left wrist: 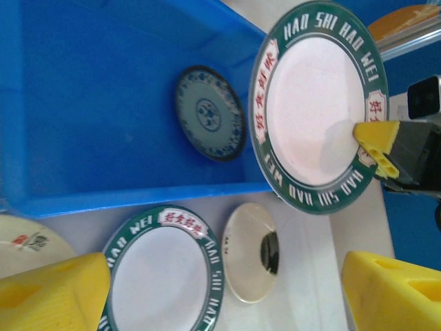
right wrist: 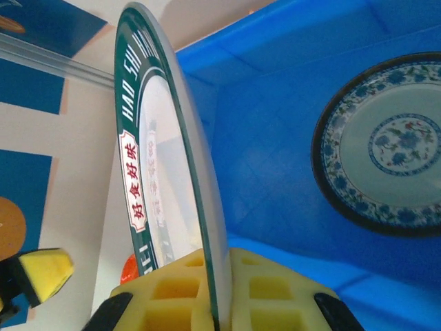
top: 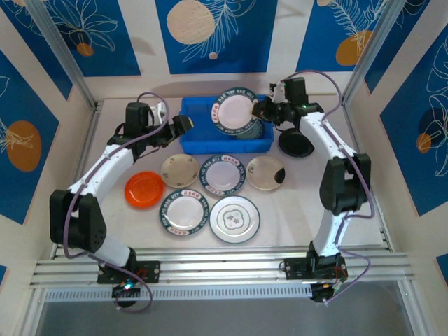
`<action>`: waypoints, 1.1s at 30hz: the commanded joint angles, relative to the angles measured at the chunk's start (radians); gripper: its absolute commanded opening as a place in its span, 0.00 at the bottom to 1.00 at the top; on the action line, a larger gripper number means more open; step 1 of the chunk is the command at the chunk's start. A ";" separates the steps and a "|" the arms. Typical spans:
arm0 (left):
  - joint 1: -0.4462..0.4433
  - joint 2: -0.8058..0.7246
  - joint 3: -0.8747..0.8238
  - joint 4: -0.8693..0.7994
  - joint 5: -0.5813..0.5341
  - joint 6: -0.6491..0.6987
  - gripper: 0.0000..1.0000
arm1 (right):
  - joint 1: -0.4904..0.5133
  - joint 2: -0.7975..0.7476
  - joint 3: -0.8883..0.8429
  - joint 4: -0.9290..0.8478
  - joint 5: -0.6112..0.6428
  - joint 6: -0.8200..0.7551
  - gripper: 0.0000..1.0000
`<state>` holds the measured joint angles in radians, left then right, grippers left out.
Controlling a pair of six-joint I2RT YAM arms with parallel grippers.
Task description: Place the plates into the plastic bin on the countertop
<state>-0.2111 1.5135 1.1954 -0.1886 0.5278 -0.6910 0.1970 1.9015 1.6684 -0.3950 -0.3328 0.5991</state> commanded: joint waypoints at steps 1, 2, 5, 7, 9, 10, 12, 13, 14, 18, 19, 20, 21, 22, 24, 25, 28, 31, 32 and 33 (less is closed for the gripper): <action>0.014 -0.033 -0.022 -0.064 -0.043 0.066 0.87 | 0.026 0.084 0.110 -0.053 -0.002 -0.012 0.00; 0.019 -0.033 -0.025 -0.059 -0.039 0.065 0.87 | 0.032 0.112 0.140 -0.054 -0.002 -0.012 0.00; 0.026 -0.032 -0.047 -0.029 -0.023 0.061 0.89 | 0.048 0.201 0.246 -0.080 -0.017 -0.009 0.00; 0.029 -0.022 -0.052 -0.024 -0.019 0.061 0.89 | 0.062 0.260 0.315 -0.104 -0.021 -0.015 0.00; 0.029 -0.012 -0.057 -0.021 -0.019 0.062 0.89 | 0.077 0.322 0.397 -0.148 -0.019 -0.025 0.00; 0.030 -0.008 -0.059 -0.016 -0.019 0.062 0.89 | 0.086 0.354 0.437 -0.172 -0.018 -0.031 0.00; 0.032 -0.001 -0.064 -0.006 -0.012 0.058 0.89 | 0.099 0.405 0.501 -0.209 -0.008 -0.041 0.00; 0.032 0.002 -0.071 0.005 -0.006 0.054 0.89 | 0.107 0.426 0.522 -0.219 0.000 -0.042 0.00; 0.033 0.006 -0.076 0.014 0.001 0.047 0.89 | 0.112 0.446 0.542 -0.228 0.004 -0.041 0.00; 0.033 0.010 -0.095 0.036 0.010 0.034 0.89 | 0.125 0.504 0.599 -0.252 0.014 -0.035 0.00; 0.033 0.011 -0.095 0.037 0.011 0.035 0.89 | 0.130 0.517 0.610 -0.253 0.013 -0.033 0.00; 0.033 0.010 -0.097 0.038 0.013 0.036 0.89 | 0.132 0.530 0.622 -0.255 0.009 -0.035 0.00; 0.032 0.010 -0.099 0.038 0.012 0.036 0.89 | 0.136 0.542 0.634 -0.257 0.010 -0.036 0.00; 0.032 0.012 -0.100 0.038 0.014 0.038 0.89 | 0.140 0.558 0.654 -0.268 0.012 -0.036 0.00; 0.033 0.016 -0.106 0.047 0.020 0.036 0.88 | 0.142 0.588 0.688 -0.280 0.010 -0.032 0.00; 0.033 0.017 -0.108 0.051 0.022 0.036 0.88 | 0.142 0.607 0.707 -0.287 0.007 -0.029 0.00; 0.032 0.020 -0.120 0.067 0.027 0.025 0.88 | 0.142 0.645 0.740 -0.288 -0.001 -0.019 0.00; 0.032 0.026 -0.126 0.077 0.035 0.018 0.88 | 0.143 0.679 0.777 -0.292 -0.003 -0.007 0.00; 0.032 0.028 -0.127 0.079 0.037 0.017 0.87 | 0.145 0.694 0.793 -0.297 -0.004 -0.004 0.00; 0.033 0.028 -0.131 0.083 0.037 0.014 0.87 | 0.145 0.709 0.810 -0.305 -0.004 -0.001 0.00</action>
<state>-0.1917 1.5326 1.0748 -0.1371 0.5354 -0.6647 0.3393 2.5912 2.4142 -0.6823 -0.3027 0.5823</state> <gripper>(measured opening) 0.876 0.088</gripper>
